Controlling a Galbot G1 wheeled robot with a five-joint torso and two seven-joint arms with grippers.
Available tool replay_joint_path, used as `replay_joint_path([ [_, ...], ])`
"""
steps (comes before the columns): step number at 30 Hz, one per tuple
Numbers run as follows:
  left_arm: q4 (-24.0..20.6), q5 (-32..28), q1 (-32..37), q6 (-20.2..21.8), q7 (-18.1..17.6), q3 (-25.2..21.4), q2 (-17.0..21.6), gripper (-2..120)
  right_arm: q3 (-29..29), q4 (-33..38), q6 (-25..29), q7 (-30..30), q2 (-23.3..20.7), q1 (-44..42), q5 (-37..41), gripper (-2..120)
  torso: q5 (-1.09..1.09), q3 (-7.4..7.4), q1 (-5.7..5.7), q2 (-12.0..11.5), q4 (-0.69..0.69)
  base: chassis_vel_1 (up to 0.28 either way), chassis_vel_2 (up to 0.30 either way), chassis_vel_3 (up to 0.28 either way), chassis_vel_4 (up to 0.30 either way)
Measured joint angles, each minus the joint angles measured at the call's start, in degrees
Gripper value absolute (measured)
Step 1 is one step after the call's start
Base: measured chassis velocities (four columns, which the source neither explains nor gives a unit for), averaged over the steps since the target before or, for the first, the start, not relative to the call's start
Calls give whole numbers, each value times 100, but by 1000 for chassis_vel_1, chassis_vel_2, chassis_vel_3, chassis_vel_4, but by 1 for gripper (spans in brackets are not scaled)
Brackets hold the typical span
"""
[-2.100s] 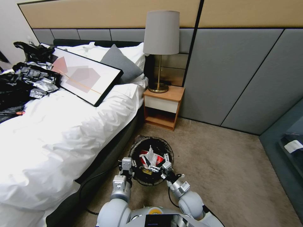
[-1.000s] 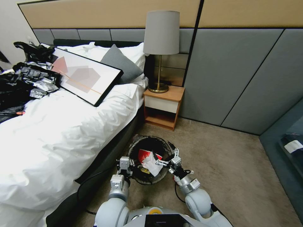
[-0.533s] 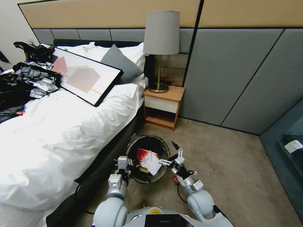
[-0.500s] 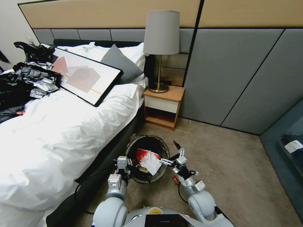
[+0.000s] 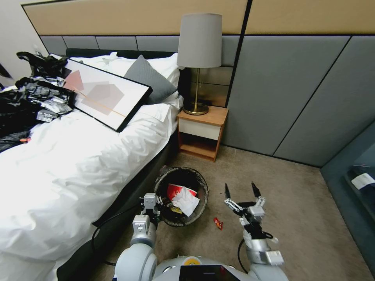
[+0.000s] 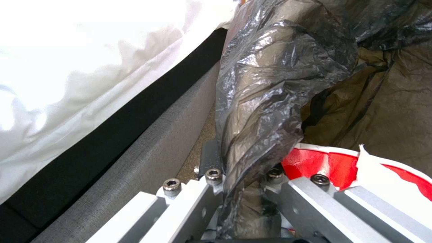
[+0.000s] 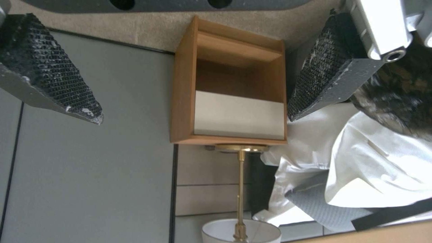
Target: Pick up the trash bin, then pick up the garbage from the floor and place it into the trash bin.
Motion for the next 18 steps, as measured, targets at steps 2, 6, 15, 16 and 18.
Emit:
replay_joint_path([
  [2,-13,-9,0,0,-1,-6,6,0,6,-28,-77,0,-12,35,61,100,0,0,0,0,0,0,0,0,0],
  [6,-23,-12,-6,0,-3,3,1,0,49,-110,-330,-7,-94,100,205,100,0,0,0,0,0,0,0,0,0],
  [15,-68,6,12,5,-3,40,11,0,-152,-847,-1732,14,-648,509,963,100,0,0,0,0,-1,0,0,0,0],
  [16,-69,12,13,7,-2,52,11,0,-211,-1000,-1894,-21,-758,594,1038,100,1,0,0,0,0,0,0,0,0],
  [18,-72,18,19,8,-1,60,9,0,-265,-1135,-2054,-61,-856,680,1127,100,2,0,0,0,-1,0,0,0,0],
])
